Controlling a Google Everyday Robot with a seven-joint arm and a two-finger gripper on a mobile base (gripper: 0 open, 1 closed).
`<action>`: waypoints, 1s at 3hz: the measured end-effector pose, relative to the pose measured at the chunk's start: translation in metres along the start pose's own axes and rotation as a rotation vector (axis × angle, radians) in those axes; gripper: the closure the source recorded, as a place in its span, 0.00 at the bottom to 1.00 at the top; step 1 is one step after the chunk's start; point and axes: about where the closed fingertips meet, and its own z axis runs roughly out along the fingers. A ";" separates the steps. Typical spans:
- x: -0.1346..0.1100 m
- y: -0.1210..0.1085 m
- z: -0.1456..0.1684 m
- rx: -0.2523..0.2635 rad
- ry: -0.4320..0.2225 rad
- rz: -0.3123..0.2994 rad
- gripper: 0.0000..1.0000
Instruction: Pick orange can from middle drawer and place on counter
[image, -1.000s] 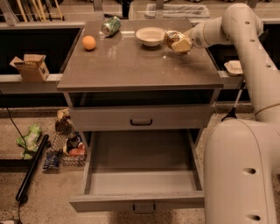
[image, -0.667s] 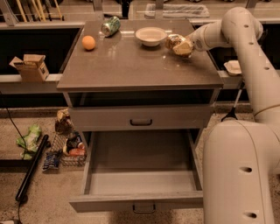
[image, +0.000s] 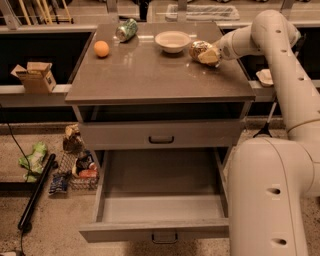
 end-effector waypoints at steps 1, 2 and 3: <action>0.000 -0.001 0.000 0.004 0.001 0.003 0.13; -0.001 -0.002 -0.001 0.006 -0.004 0.004 0.00; -0.021 -0.010 -0.020 0.031 -0.060 -0.013 0.00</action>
Offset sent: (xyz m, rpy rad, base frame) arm 0.0013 -0.0101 0.0164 0.0096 -0.0252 -0.0168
